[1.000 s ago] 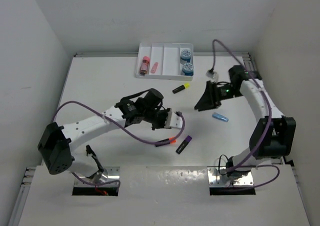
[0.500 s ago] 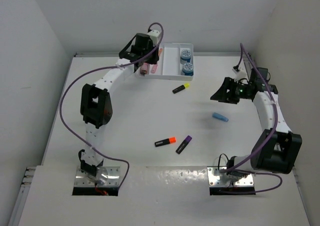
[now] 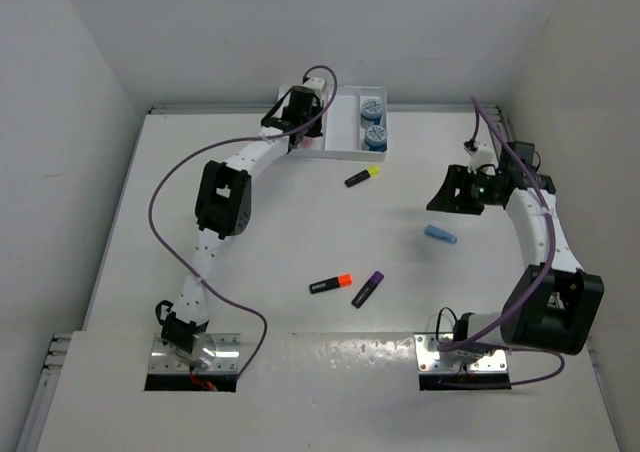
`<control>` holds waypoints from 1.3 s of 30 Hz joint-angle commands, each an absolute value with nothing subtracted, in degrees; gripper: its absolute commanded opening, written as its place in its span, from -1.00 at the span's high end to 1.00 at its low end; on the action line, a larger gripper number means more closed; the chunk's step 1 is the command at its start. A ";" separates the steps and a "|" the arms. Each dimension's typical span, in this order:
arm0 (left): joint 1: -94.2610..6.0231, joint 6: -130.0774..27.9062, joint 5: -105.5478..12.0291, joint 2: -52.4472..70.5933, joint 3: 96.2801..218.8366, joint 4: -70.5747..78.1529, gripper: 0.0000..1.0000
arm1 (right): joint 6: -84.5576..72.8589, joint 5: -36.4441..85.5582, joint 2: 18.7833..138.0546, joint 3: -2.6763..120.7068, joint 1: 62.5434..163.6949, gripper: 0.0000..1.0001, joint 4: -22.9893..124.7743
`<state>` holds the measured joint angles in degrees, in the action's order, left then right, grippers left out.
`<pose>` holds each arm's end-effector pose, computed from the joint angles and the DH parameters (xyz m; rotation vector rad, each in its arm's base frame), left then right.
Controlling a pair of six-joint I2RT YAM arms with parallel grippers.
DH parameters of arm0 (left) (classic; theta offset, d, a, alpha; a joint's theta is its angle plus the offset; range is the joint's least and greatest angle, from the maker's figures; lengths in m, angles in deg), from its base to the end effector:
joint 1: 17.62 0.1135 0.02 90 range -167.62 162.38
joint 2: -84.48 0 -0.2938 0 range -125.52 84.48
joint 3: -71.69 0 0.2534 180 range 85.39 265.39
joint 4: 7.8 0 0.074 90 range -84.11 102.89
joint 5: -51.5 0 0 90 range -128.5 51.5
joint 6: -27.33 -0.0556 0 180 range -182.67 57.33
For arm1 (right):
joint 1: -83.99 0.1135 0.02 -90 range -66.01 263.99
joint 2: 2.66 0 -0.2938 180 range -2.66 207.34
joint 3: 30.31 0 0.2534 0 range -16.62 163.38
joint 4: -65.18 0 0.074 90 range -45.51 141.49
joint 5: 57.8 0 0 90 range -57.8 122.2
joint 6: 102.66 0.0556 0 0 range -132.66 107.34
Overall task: Sort the stationery into containers
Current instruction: Place the stationery in the storage box, then pick up the stationery from the center of the board.
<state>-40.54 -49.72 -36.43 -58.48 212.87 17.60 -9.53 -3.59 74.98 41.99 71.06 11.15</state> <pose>0.5746 -0.2408 0.2234 0.1566 2.0574 -0.3525 0.2705 -0.0287 0.2744 0.1286 2.4725 0.7357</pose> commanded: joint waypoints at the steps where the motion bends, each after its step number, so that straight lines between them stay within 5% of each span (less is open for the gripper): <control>1: -40.03 -49.39 -33.32 -59.92 216.78 11.96 0.90 | -12.22 -2.17 73.98 41.39 70.11 -0.16 9.83; 5: -39.86 -50.18 -30.86 -61.33 217.40 9.94 0.75 | -14.94 -0.94 73.80 40.42 69.75 -0.16 9.56; 9: -39.68 -50.45 -29.97 -61.77 217.05 10.02 -0.06 | -19.23 3.36 75.11 38.93 70.10 -0.17 10.44; 12: -39.42 -50.36 -29.88 -60.20 216.61 10.55 -0.34 | -26.95 7.67 77.05 39.28 70.81 -0.13 8.17; 19: -37.13 -55.81 -45.79 -46.85 210.56 12.84 -0.40 | -40.43 10.49 78.37 36.21 70.81 -0.06 7.10; 22: -36.43 -68.97 -70.36 -37.45 202.68 15.99 -0.41 | -42.72 10.75 79.34 35.06 71.51 -0.09 7.19; 30: -40.38 -77.34 -78.30 -16.00 181.21 25.32 -0.48 | -43.95 13.65 86.36 35.85 74.41 -0.29 13.78; 39: -41.35 -85.08 -86.05 -2.81 164.24 30.24 -0.47 | -48.86 16.46 93.83 37.96 75.47 -0.29 19.32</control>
